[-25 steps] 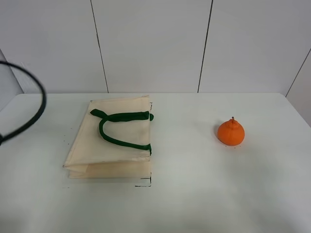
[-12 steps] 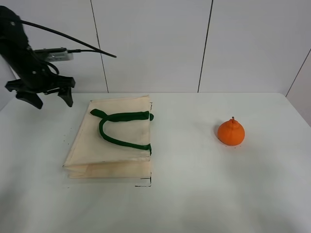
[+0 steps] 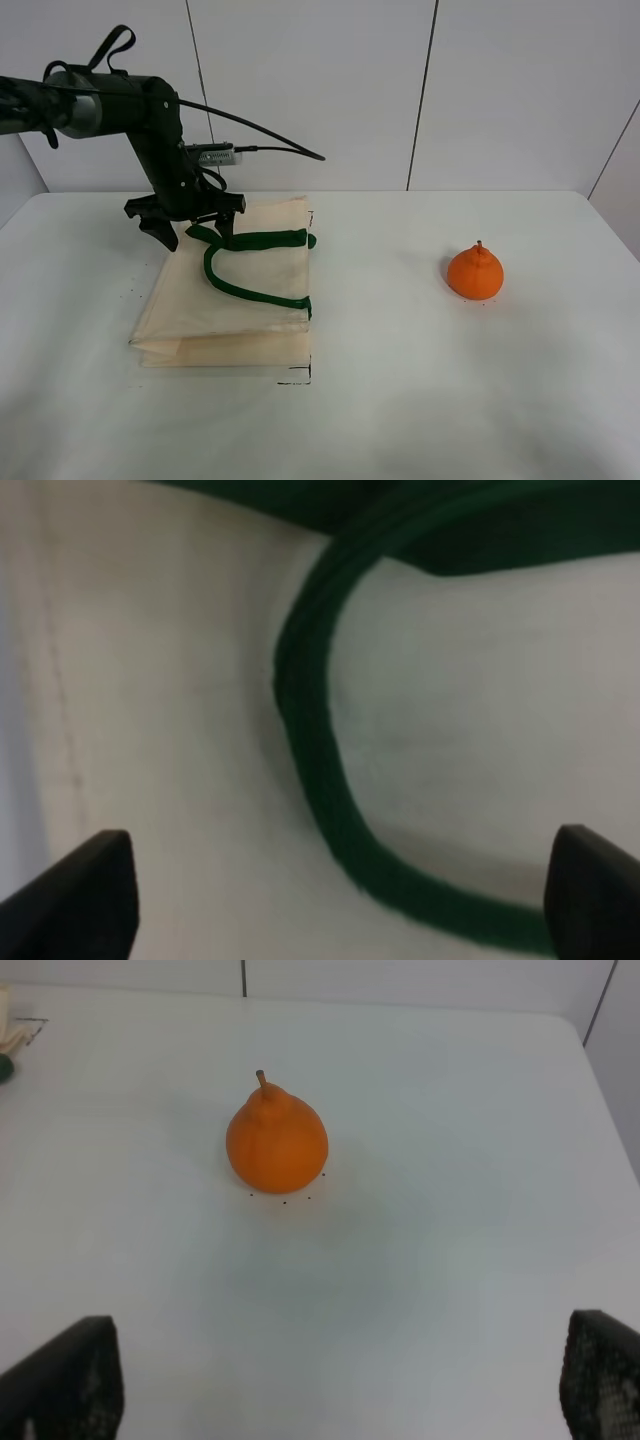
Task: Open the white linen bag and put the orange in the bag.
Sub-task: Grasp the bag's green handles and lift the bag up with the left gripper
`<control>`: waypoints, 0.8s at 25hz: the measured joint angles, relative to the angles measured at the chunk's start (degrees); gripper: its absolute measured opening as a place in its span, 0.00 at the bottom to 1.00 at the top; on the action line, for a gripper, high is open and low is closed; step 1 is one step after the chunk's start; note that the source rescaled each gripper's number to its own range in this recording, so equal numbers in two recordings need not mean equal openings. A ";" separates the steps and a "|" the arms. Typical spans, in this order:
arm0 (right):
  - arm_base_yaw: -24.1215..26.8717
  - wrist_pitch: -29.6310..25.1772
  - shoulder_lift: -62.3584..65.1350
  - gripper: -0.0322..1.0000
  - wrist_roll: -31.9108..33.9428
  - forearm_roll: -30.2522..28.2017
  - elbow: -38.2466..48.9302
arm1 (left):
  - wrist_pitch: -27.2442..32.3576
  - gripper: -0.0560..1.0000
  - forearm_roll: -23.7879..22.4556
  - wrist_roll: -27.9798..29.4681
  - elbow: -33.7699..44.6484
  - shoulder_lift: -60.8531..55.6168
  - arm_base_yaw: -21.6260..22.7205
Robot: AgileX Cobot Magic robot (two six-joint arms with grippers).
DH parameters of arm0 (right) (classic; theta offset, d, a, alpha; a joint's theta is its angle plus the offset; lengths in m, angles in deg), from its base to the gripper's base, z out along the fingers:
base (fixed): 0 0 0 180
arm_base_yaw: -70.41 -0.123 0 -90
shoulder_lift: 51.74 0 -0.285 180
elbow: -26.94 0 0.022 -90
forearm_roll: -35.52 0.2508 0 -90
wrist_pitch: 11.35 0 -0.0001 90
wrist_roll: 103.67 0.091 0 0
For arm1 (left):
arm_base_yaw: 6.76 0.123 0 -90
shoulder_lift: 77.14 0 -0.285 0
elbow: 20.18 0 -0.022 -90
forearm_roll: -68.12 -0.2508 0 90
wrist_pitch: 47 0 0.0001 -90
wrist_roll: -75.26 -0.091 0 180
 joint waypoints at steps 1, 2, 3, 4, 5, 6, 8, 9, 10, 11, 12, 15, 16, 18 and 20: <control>0.00 0.00 0.00 1.00 0.00 0.00 0.00 | -0.44 1.00 0.00 0.61 0.00 0.94 0.00; 0.00 0.00 0.00 1.00 0.00 0.00 0.00 | -0.88 1.00 -0.11 0.87 0.00 1.76 0.00; 0.00 0.00 0.00 1.00 0.00 0.00 0.00 | -1.47 1.00 -0.17 1.09 0.00 2.41 0.00; 0.00 0.00 0.00 1.00 0.00 0.00 0.00 | -2.16 1.00 -0.17 1.14 0.00 3.09 -0.04; 0.00 0.00 0.00 1.00 0.00 0.00 0.00 | -2.99 1.00 -0.17 1.22 0.00 3.99 -0.11; 0.00 0.00 0.00 1.00 0.00 0.00 0.00 | -3.81 1.00 -0.17 1.22 0.00 4.79 -0.11; 0.00 0.00 0.00 1.00 0.00 0.00 0.00 | -4.77 1.00 -0.17 1.27 0.00 6.21 -0.11; 0.00 0.00 0.00 1.00 0.00 0.00 0.00 | -5.17 1.00 -0.17 1.27 0.00 7.04 -0.11; 0.00 0.00 0.00 1.00 0.00 0.00 0.00 | -5.43 1.00 -0.17 1.27 0.00 7.90 -0.11; 0.00 0.00 0.00 1.00 0.00 0.00 0.00 | -5.51 1.00 -0.17 1.27 0.00 8.57 -0.11; 0.00 0.00 0.00 1.00 0.00 0.00 0.00 | -5.55 1.00 -0.04 1.27 -0.07 9.00 -0.11; 0.00 0.00 0.00 1.00 0.00 0.00 0.00 | -5.18 0.99 0.02 1.27 -0.64 9.58 -0.11; 0.00 0.00 0.00 1.00 0.00 0.00 0.00 | -5.11 0.98 0.33 1.27 -0.71 9.64 -0.11; 0.00 0.00 0.00 1.00 0.00 0.00 0.00 | -5.04 0.89 0.33 1.27 -0.71 9.64 -0.11; 0.00 0.00 0.00 1.00 0.00 0.00 0.00 | -4.86 0.69 0.33 1.27 -0.71 9.82 -0.11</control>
